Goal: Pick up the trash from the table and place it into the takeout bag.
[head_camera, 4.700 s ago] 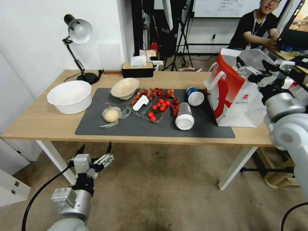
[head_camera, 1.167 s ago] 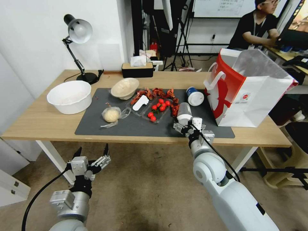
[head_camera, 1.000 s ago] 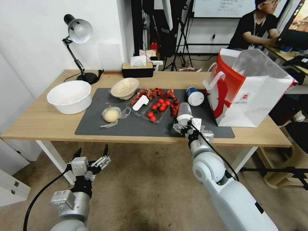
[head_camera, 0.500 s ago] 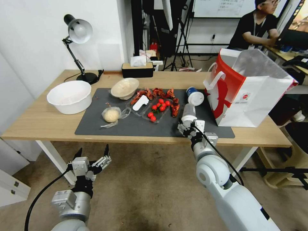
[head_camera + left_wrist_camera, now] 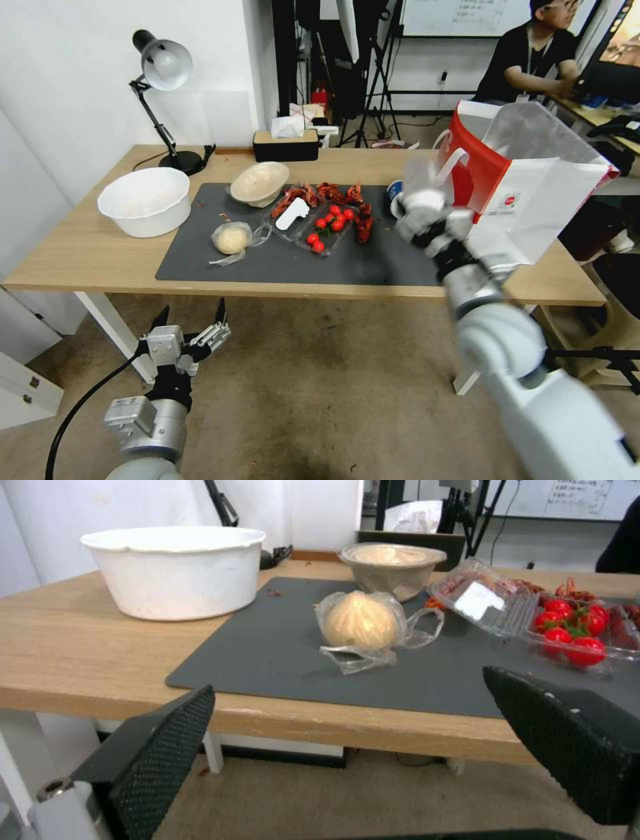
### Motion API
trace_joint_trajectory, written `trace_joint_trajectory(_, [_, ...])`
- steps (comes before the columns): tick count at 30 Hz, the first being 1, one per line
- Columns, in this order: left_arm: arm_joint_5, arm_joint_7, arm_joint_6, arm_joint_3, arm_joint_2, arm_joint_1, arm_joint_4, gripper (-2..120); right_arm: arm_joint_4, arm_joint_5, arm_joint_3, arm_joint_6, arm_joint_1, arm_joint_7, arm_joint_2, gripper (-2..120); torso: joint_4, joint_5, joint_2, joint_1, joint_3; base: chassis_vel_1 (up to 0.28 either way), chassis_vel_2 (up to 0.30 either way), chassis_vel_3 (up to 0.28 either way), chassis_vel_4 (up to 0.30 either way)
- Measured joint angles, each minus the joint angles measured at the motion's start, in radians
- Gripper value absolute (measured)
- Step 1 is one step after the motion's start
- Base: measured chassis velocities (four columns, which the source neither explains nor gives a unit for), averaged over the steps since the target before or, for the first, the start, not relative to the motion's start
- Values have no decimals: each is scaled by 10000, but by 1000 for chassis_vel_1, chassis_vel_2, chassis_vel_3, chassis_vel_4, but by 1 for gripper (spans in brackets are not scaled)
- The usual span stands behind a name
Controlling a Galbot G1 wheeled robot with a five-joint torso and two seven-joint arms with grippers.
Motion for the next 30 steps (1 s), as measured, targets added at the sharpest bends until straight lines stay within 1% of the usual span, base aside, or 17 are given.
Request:
trace_joint_trajectory(1, [1,-2,-1,-1,0,12,-19,100,204,14,239,135,106,-204,-270,69,1,-2,0,1,0,0,0,0,0])
trace_joint_trajectory(2, [7,-3,-6,-2,0,25,-43,100,499,172,576,340,314,-437,-774,69,0,-2,0,0,0,0,0,0,0])
trace_joint_trajectory(3, [11,-4,-9,0,-2,35,-51,100,653,361,774,429,475,-496,-1103,69,0,-3,0,1,0,0,0,0,0])
trace_joint_trajectory(4, [11,-4,-9,0,-2,35,-51,100,653,361,774,429,475,-496,-1103,69,0,-3,0,1,0,0,0,0,0])
trace_joint_trajectory(7, [24,-12,-19,3,-8,73,-86,100,812,1213,1419,604,1103,-397,-2012,69,2,-3,0,0,0,0,0,0,0])
trace_joint_trajectory(9, [25,-13,-21,3,-7,83,-93,100,783,1357,1530,605,1202,-365,-2109,69,1,-2,0,0,0,0,0,0,0])
trace_joint_trajectory(12, [3,-13,-84,-21,0,121,-135,100,261,2234,2230,194,1748,-104,-2608,69,1,-1,0,0,0,0,0,0,0])
trace_joint_trajectory(13, [3,-13,-84,-21,0,121,-135,100,261,2234,2230,194,1748,-104,-2608,69,1,-1,0,0,0,0,0,0,0])
trace_joint_trajectory(16, [-73,3,-115,-36,34,62,-134,100,-718,2846,2477,26,2470,219,-2963,69,1,-1,-1,0,0,0,0,0,0])
trace_joint_trajectory(17, [-73,3,-115,-36,34,62,-134,100,-718,2846,2477,26,2470,219,-2963,69,1,-1,-1,0,0,0,0,0,0])
trace_joint_trajectory(19, [-73,3,-115,-15,20,9,-73,100,-1227,3020,2387,-59,2789,457,-3077,69,1,-3,-1,1,1,0,0,0,0])
trace_joint_trajectory(20, [-73,3,-115,-4,7,-3,-51,100,-1377,3026,2351,-60,2845,475,-3077,76,2,-2,-1,0,1,0,0,0,0])
trace_joint_trajectory(21, [-73,3,-115,-4,7,-3,-51,100,-1377,3026,2351,-60,2845,475,-3077,76,2,-2,-1,0,1,0,0,0,0])
trace_joint_trajectory(24, [-71,4,-113,5,-14,-19,-10,100,-1630,3014,2322,-61,2867,486,-3020,89,1,-2,-1,0,1,0,0,0,0])
trace_joint_trajectory(25, [-71,4,-113,5,-14,-19,-10,100,-1630,3014,2322,-61,2867,486,-3020,89,1,-2,-1,0,1,0,0,0,0])
trace_joint_trajectory(27, [-63,5,-104,11,-39,-29,-2,100,-1795,2964,2315,-58,2860,466,-2974,97,1,-3,-1,0,1,0,0,0,0])
trace_joint_trajectory(30, [-49,7,-92,21,-67,-32,0,100,-1868,2912,2306,-42,2847,410,-2937,100,1,-3,-1,1,1,0,0,0,0])
